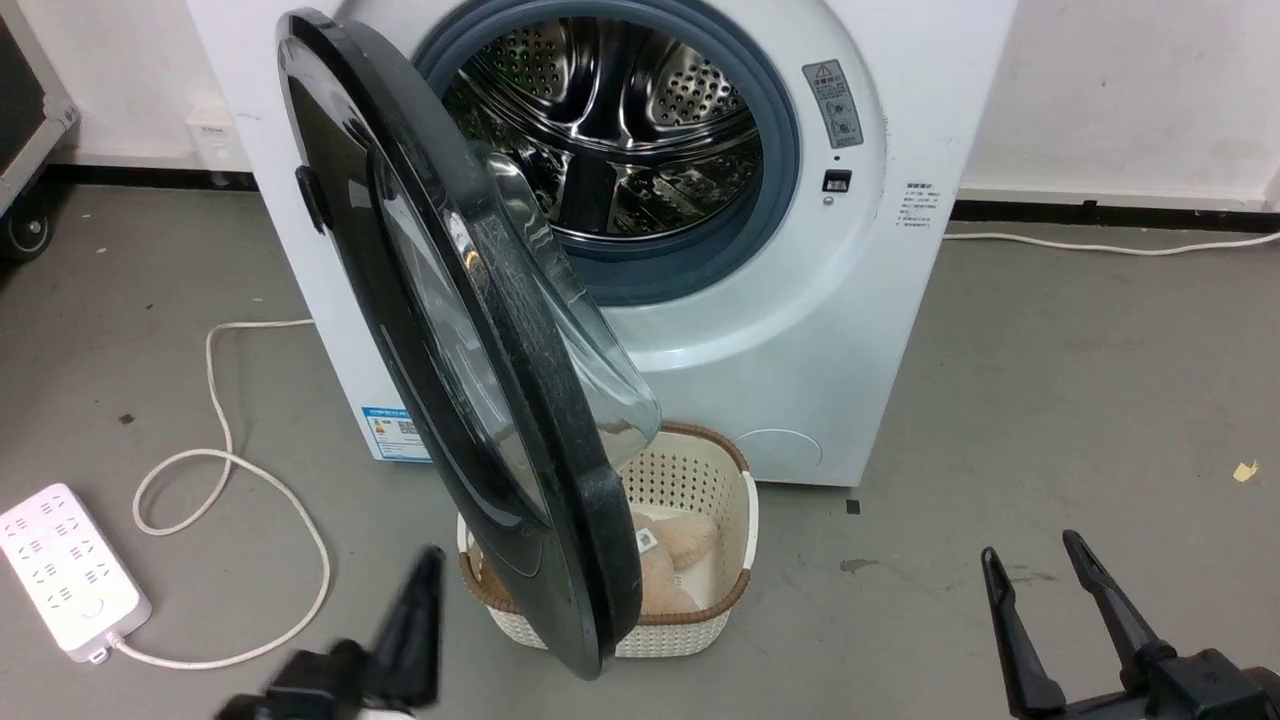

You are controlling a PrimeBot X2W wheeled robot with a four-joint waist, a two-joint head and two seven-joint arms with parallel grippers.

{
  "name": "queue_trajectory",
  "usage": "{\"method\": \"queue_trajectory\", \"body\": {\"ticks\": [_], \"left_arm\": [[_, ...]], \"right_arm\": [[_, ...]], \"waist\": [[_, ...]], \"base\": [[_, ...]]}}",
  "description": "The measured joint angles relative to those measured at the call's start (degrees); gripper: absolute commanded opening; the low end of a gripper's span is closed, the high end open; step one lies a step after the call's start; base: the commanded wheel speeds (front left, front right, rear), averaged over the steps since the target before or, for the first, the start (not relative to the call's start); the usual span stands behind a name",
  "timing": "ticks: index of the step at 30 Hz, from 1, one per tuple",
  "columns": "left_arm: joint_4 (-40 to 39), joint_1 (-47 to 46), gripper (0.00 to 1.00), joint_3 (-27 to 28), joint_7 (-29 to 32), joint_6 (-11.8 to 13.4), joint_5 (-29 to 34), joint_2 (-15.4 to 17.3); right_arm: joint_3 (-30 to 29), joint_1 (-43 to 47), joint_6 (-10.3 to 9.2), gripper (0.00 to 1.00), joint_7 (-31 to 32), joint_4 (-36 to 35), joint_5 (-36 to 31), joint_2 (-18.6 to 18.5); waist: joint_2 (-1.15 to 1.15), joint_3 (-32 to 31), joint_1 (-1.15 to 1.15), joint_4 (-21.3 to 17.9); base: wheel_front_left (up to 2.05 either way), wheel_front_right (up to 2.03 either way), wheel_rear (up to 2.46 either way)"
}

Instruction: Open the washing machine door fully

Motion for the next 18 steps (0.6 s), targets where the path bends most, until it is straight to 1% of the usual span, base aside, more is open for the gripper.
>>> {"method": "queue_trajectory", "body": {"ticks": [5,10,13,18], "left_arm": [[-6.46,-1.59,0.00,3.66,-0.01,1.49,-2.22,-0.30],[-16.92,-6.76,0.00,4.98,-0.02,3.24,-4.78,-0.52],[-22.34,-9.88,0.00,3.59,0.19,4.45,-5.97,-0.52],[-28.50,-13.44,0.00,-2.89,4.94,6.83,-6.64,-0.59]], "right_arm": [[-0.07,0.00,0.00,1.00,-0.01,0.31,0.11,0.02],[-0.14,0.00,0.00,1.00,-0.01,0.59,0.12,0.04],[-0.10,-0.01,0.00,1.00,-0.01,0.80,0.21,0.04],[-0.44,-0.02,0.00,1.00,-0.01,0.89,1.16,0.07]], "waist": [[0.00,-0.10,0.00,0.21],[0.00,-0.52,0.00,0.18],[0.00,-0.70,0.00,-0.03],[0.00,-0.59,0.00,-0.50]], "base": [[0.00,0.00,0.00],[0.00,0.00,0.00],[0.00,0.00,0.00],[0.00,0.00,0.00]]}}
